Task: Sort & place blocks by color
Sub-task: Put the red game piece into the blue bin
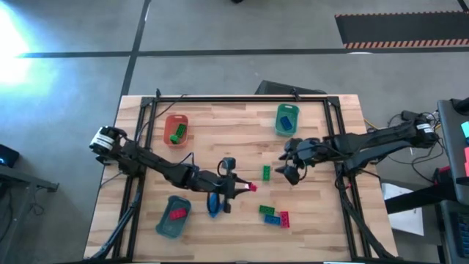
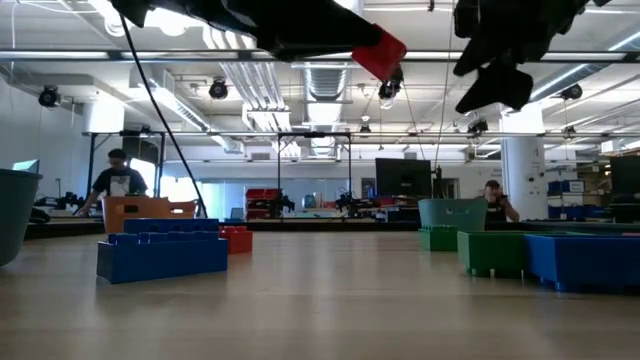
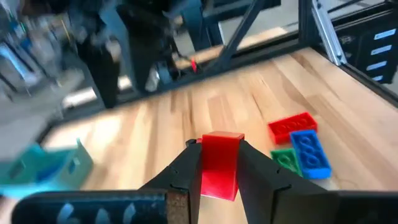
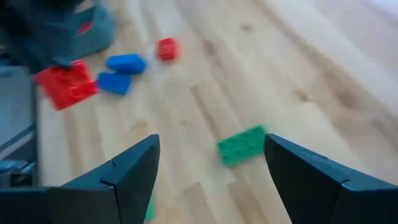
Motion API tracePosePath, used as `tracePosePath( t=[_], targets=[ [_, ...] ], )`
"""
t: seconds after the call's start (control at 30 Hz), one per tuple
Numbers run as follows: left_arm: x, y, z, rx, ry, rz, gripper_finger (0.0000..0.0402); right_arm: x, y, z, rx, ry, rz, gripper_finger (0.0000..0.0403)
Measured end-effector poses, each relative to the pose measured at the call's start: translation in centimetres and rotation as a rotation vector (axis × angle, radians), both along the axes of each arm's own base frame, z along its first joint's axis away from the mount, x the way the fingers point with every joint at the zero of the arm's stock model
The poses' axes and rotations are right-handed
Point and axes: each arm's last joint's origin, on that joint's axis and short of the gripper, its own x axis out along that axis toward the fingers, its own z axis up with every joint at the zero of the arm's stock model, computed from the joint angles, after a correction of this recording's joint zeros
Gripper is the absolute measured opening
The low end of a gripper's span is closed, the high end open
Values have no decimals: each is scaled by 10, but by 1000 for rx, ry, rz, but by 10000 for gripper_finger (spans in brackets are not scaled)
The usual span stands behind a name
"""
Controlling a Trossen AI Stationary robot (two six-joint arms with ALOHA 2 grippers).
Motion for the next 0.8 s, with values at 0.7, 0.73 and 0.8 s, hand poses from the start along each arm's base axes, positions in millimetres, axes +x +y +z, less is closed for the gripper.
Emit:
tracePosePath(
  t=[0.7, 0.73, 0.8],
  targets=[
    [-121, -42, 54, -433, 1069, 433, 66, 4, -2, -9, -80, 52, -65, 272],
    [-123, -44, 50, -458, 1096, 439, 66, 5, -2, -11, -82, 60, -65, 272],
    [-127, -50, 42, -515, 1138, 450, 66, 8, -2, -14, -84, 70, -65, 272]
  ],
)
